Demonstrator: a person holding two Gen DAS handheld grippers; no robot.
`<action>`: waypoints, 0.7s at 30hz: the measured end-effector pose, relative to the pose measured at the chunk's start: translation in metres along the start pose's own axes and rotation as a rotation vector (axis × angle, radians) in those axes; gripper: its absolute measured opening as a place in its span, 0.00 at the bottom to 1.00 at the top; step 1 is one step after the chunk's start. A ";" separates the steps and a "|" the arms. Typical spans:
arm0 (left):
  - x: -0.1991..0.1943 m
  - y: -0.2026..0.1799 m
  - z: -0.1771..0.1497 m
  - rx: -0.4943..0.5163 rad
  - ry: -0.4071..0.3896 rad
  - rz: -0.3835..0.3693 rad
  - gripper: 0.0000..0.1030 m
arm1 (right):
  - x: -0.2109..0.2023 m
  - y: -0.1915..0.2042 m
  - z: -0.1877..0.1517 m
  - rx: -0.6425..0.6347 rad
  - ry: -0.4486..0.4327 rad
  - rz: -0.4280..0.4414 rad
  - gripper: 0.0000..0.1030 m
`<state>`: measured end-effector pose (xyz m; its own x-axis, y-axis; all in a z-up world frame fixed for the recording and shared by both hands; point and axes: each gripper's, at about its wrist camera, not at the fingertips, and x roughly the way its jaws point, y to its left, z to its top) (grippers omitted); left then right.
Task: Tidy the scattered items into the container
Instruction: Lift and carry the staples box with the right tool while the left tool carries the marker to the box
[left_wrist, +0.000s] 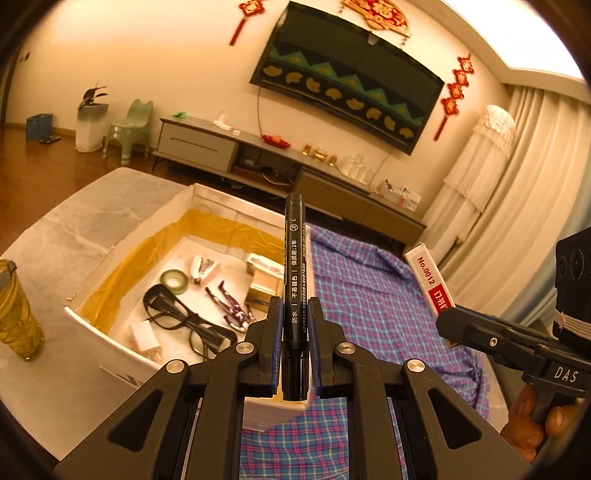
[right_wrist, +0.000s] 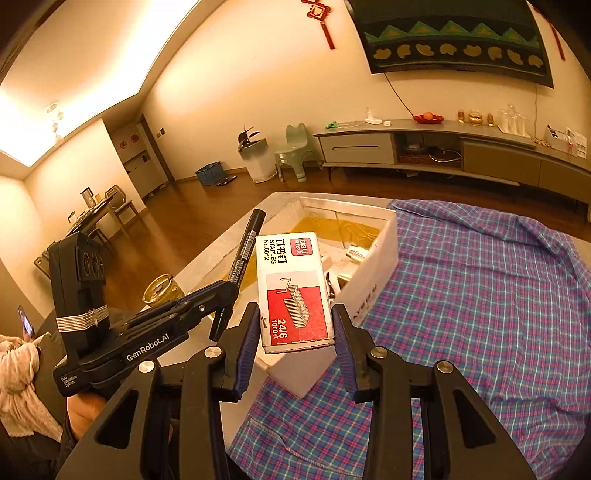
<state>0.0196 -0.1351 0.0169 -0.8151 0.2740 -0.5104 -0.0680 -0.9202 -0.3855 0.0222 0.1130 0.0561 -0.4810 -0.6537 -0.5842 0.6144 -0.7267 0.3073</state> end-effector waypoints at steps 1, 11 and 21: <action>0.000 0.002 0.001 -0.003 -0.002 0.001 0.13 | 0.001 0.002 0.002 -0.003 0.002 0.004 0.39; -0.006 0.028 0.015 -0.042 -0.036 0.046 0.13 | 0.015 0.010 0.021 -0.027 0.019 0.035 0.39; 0.006 0.050 0.040 -0.106 -0.036 0.079 0.13 | 0.038 0.013 0.046 -0.044 0.042 0.058 0.39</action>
<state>-0.0122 -0.1903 0.0254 -0.8360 0.1900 -0.5148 0.0566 -0.9033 -0.4252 -0.0164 0.0689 0.0721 -0.4176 -0.6844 -0.5977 0.6678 -0.6772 0.3088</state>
